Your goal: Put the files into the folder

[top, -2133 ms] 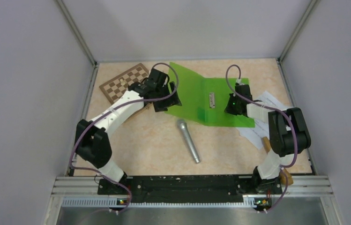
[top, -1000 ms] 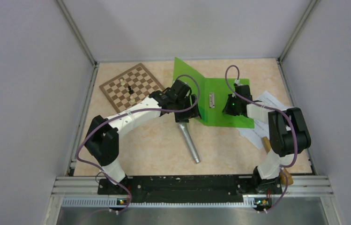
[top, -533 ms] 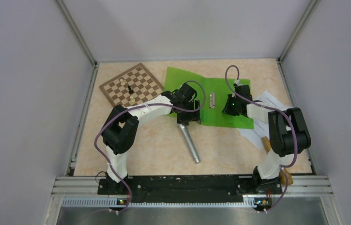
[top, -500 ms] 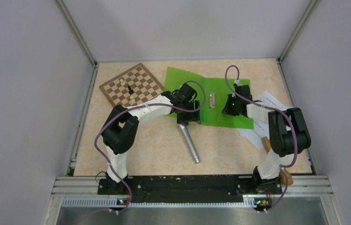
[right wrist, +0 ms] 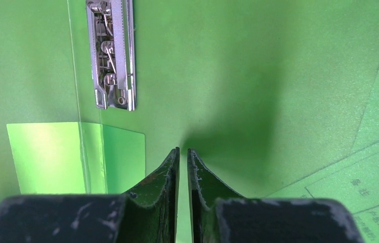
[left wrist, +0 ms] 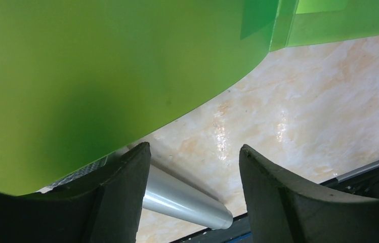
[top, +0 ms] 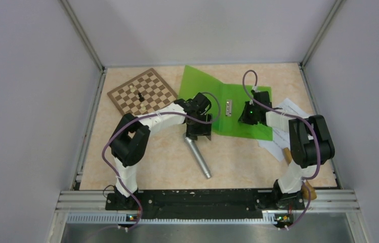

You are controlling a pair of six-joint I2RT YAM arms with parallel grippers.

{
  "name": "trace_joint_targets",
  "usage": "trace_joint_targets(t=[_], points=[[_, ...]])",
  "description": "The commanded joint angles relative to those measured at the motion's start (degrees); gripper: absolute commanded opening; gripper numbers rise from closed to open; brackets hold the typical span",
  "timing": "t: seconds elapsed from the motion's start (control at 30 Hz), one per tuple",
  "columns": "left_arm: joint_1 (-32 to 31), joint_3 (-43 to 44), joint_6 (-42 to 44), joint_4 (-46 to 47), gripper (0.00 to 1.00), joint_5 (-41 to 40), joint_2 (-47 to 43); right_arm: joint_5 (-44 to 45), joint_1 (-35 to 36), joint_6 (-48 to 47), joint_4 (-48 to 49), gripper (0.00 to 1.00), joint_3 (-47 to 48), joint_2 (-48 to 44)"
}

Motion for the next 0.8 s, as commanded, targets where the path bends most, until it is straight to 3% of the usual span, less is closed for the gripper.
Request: trace_joint_targets(t=[0.0, 0.2, 0.57, 0.63, 0.77], points=[[0.24, -1.28, 0.94, -2.22, 0.69, -1.30, -2.91, -0.54, 0.68, 0.24, -1.57, 0.11, 0.77, 2.27], [0.20, -0.08, 1.59, -2.46, 0.69, -1.53, -4.04, -0.56, 1.05, 0.29, -1.71, 0.11, 0.96, 2.08], [1.57, 9.58, 6.73, 3.24, 0.69, -4.65, -8.04, 0.22, 1.03, -0.08, -2.42, 0.11, 0.57, 1.27], [3.06, 11.39, 6.49, 5.09, 0.69, -2.38, -6.71, 0.23, 1.04, -0.13, -2.49, 0.11, 0.36, 1.13], [8.23, 12.91, 2.94, 10.43, 0.67, 11.64, -3.25, 0.61, 1.08, -0.20, -2.85, 0.11, 0.22, 0.60]])
